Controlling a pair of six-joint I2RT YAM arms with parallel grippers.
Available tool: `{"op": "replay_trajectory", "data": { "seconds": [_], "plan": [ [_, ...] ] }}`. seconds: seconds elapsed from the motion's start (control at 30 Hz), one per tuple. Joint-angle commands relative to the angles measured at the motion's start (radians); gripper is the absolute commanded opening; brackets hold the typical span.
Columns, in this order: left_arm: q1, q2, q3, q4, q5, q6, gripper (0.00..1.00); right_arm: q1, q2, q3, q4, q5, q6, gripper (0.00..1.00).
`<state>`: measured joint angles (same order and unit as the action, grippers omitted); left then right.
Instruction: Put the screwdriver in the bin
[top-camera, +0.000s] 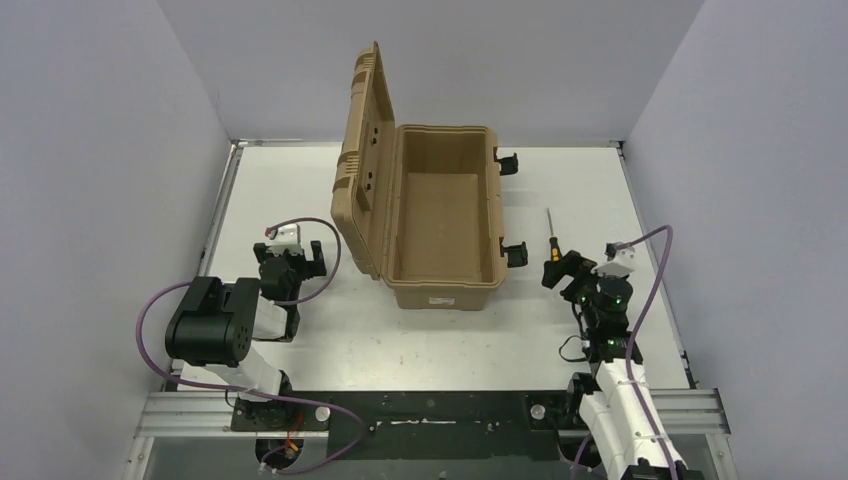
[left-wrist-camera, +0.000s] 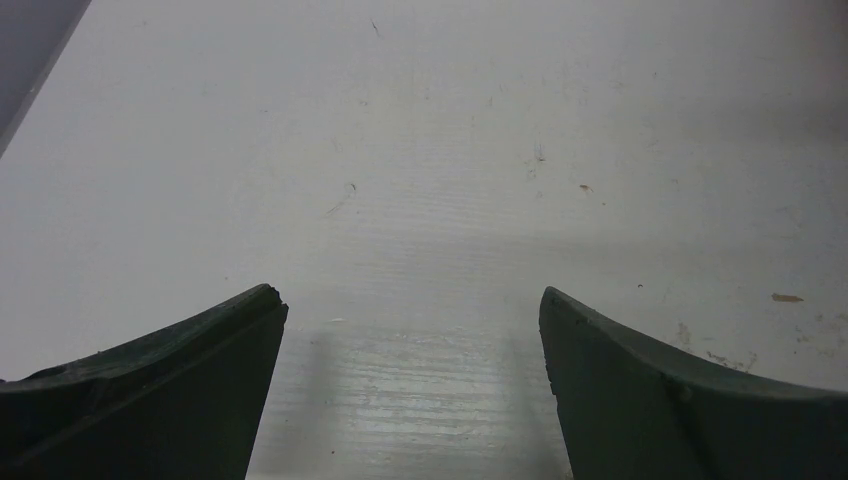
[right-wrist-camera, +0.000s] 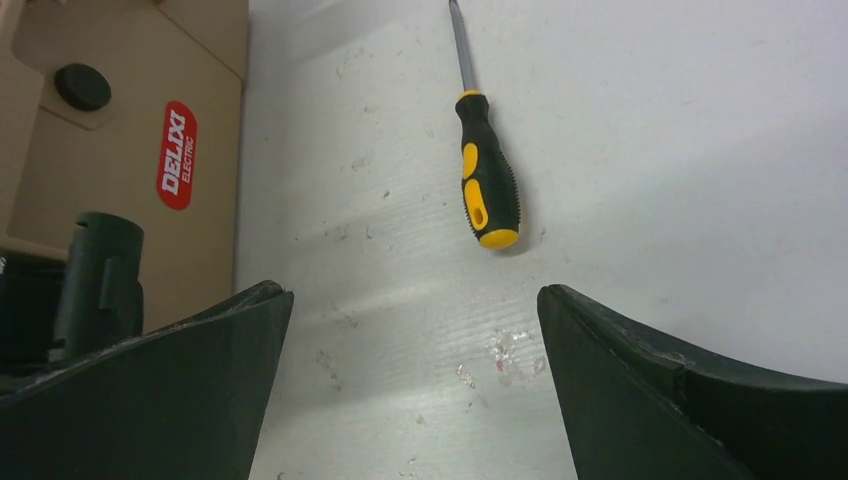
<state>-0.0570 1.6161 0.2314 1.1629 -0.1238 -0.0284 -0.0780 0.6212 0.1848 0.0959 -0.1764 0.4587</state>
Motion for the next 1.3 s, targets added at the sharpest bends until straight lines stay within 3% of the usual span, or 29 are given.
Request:
{"op": "replay_trajectory", "data": {
  "seconds": [0.0,0.2,0.4,0.67,0.87,0.93,0.97,1.07,1.1,1.27],
  "plan": [
    [0.005,-0.004,0.021,0.051,0.0,0.003,0.97,-0.002,0.05,0.165,-0.069,0.076,-0.052,1.0],
    [0.005,-0.003,0.02,0.051,0.0,0.002,0.97,-0.003,0.378,0.509,-0.408,0.301,-0.13,1.0],
    [0.005,-0.004,0.02,0.051,-0.001,0.003,0.97,-0.002,0.756,0.78,-0.605,0.274,-0.23,1.0],
    [0.005,-0.004,0.022,0.051,-0.004,0.003,0.97,-0.002,1.069,0.909,-0.584,0.15,-0.277,0.92],
    [0.004,-0.003,0.022,0.051,-0.004,0.002,0.97,0.006,1.201,0.954,-0.581,0.1,-0.318,0.81],
    [0.004,-0.003,0.022,0.051,-0.004,0.003,0.97,0.006,1.221,0.941,-0.568,0.096,-0.326,0.74],
    [0.005,-0.004,0.022,0.051,-0.004,0.002,0.97,0.006,1.226,0.936,-0.564,0.089,-0.331,0.64],
    [0.005,-0.003,0.022,0.051,-0.004,0.002,0.97,0.008,1.226,0.947,-0.576,0.084,-0.341,0.06],
    [0.004,-0.004,0.022,0.051,-0.005,0.002,0.97,0.011,1.212,0.955,-0.593,0.09,-0.342,0.0],
    [0.003,-0.003,0.022,0.05,-0.007,0.001,0.97,0.033,1.031,1.064,-0.705,0.171,-0.305,0.0]
  ]
}}
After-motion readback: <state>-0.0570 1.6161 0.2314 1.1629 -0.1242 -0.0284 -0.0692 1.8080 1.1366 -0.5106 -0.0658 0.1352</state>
